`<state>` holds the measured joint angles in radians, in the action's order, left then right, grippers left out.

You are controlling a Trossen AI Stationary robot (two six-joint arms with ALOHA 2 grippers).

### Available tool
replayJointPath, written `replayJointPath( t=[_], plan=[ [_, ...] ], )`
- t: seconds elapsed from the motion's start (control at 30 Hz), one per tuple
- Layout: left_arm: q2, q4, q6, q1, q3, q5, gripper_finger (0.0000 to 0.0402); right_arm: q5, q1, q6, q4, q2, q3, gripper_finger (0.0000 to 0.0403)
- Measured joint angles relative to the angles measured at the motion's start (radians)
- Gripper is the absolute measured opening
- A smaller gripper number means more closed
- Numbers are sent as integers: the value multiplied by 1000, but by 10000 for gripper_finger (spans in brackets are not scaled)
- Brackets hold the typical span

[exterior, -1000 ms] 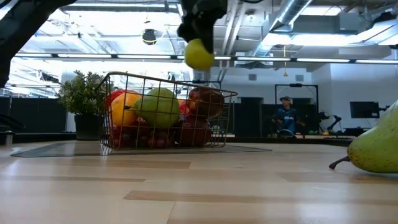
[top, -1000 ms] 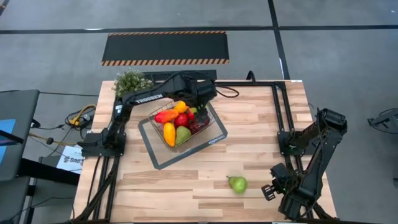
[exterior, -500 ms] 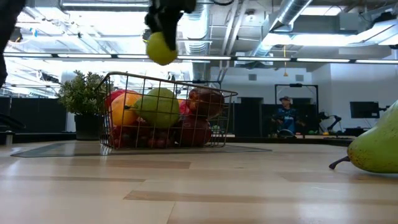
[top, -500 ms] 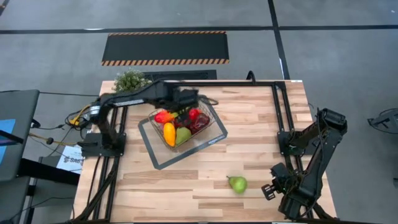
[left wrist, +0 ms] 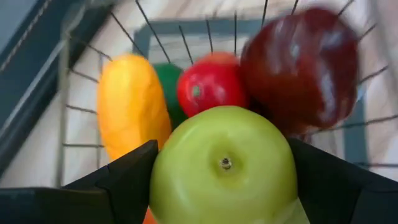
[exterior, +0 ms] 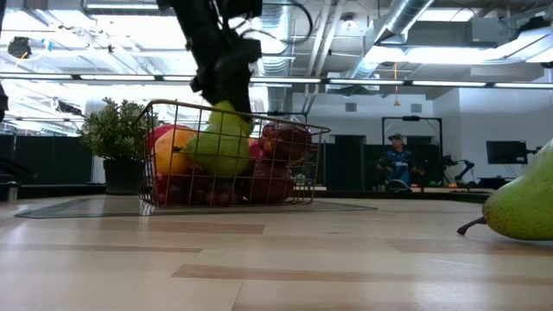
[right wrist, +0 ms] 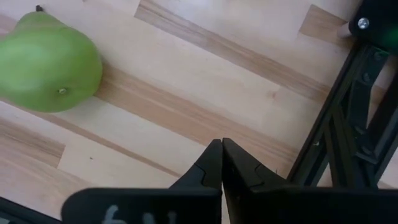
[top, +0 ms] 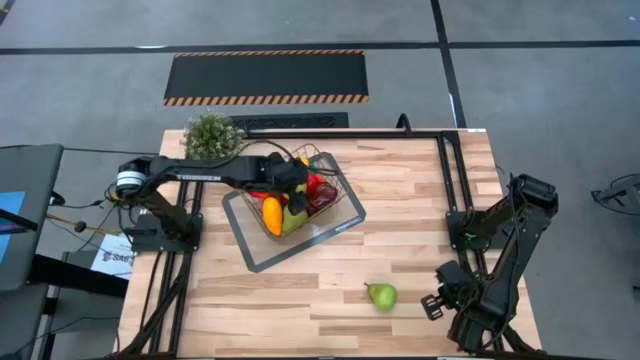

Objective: Build produce basket
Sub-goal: Put the green apple into the gold wire basket, then put the green pear into the gold wire basket

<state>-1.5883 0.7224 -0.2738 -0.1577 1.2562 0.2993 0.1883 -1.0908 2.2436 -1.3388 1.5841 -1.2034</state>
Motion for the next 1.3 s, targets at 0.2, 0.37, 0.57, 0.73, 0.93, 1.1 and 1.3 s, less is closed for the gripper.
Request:
replayJointPath(
  t=[0.2,0.37,0.57,0.73,0.93,1.1,1.3],
  plan=[
    [-51,-104,4,6,-28,-39,304,0,0,0,1,0,0,21],
    [-62,-109,-22,16,-29,-12,310,-1,0,0,0,0,0,24],
    [-94,-109,-75,14,-28,-39,350,-2,0,0,2,0,0,24],
    [-92,-90,-82,21,-20,-52,378,-2,0,0,0,0,0,24],
    [-81,18,-26,21,89,-60,387,-2,0,0,-3,0,0,22],
    [-81,33,-35,44,209,-160,387,-2,0,0,23,0,0,24],
    [-98,-232,3,158,247,-292,387,-1,-1,-1,61,0,0,23]
  ],
)
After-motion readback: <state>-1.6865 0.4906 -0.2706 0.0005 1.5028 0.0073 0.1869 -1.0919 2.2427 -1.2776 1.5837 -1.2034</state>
